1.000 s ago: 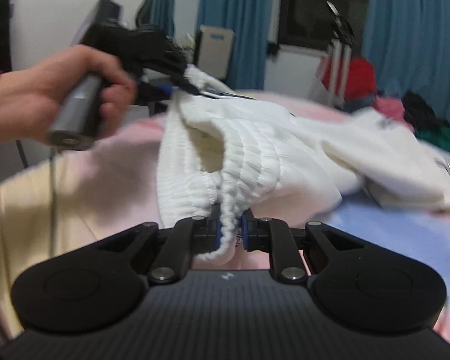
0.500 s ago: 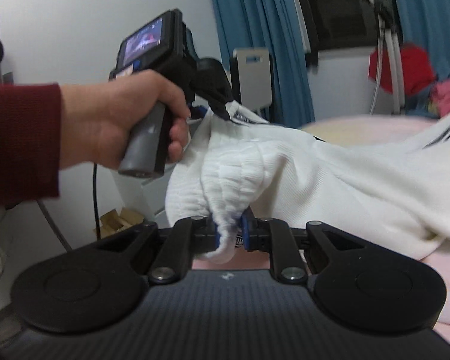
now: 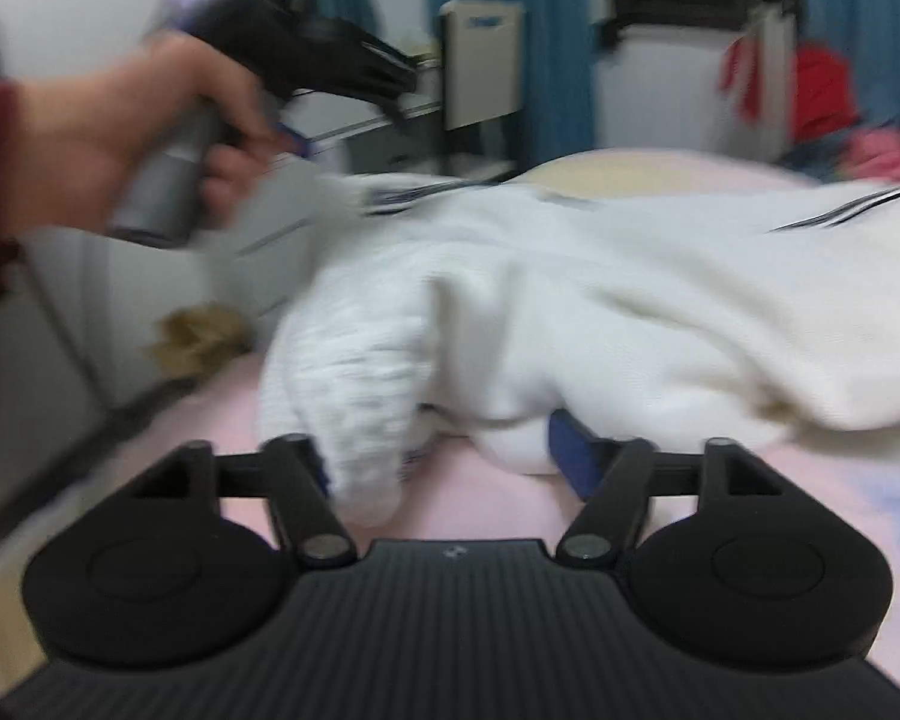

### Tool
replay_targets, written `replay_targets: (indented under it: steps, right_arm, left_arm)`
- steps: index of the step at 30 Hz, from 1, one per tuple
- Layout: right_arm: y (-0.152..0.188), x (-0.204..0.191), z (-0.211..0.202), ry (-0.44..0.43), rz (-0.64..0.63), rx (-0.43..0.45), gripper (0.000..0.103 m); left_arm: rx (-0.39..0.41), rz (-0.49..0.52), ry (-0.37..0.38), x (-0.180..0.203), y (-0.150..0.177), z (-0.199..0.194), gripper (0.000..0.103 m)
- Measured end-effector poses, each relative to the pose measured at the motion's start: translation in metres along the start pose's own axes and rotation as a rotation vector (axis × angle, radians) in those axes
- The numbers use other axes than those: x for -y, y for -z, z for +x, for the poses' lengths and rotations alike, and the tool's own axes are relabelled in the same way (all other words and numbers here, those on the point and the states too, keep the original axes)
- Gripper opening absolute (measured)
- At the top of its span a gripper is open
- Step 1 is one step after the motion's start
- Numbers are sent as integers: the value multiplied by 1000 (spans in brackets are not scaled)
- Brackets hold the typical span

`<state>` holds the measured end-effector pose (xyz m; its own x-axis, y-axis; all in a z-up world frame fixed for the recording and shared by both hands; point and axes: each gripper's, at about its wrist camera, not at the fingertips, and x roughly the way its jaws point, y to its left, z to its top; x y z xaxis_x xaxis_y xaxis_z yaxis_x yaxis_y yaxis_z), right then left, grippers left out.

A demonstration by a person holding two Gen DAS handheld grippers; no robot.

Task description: Fold clothes

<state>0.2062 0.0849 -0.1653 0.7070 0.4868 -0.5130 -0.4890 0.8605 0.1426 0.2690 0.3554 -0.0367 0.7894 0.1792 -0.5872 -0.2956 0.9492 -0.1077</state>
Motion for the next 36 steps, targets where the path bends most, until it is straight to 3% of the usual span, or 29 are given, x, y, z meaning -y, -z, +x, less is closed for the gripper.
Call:
replay_targets:
  steps: [5, 8, 10, 11, 13, 17, 21, 27, 30, 34, 36]
  right_arm:
    - [19, -15, -9, 112, -13, 87, 71]
    - [35, -41, 1, 173, -117, 157, 71]
    - [43, -46, 5, 195, -122, 191, 71]
    - [44, -43, 6, 194, -104, 195, 71]
    - [44, -34, 7, 187, -52, 201, 82]
    - [46, -7, 6, 93, 97, 187, 82]
    - [47, -5, 7, 71, 139, 171, 82]
    - [40, -58, 11, 249, -113, 280, 82]
    - [33, -81, 20, 325, -193, 330, 82]
    - [28, -101, 37, 345, -297, 333, 86]
    - [27, -91, 31, 295, -255, 330, 86]
  left_arm:
    - [38, -19, 6, 11, 53, -96, 86]
    - [59, -31, 9, 17, 86, -155, 87]
    - [74, -83, 13, 14, 113, -186, 89]
    - [70, -113, 16, 11, 125, -197, 89]
    - [55, -176, 22, 5, 144, -215, 89]
    - [100, -221, 51, -4, 151, -247, 89]
    - [170, -231, 38, 0, 155, -259, 90]
    - [219, -265, 4, -1, 161, -243, 90]
    - [226, -308, 23, -14, 162, -238, 90]
    - [240, -380, 22, -39, 166, -231, 90]
    - [213, -443, 56, -53, 169, -223, 90]
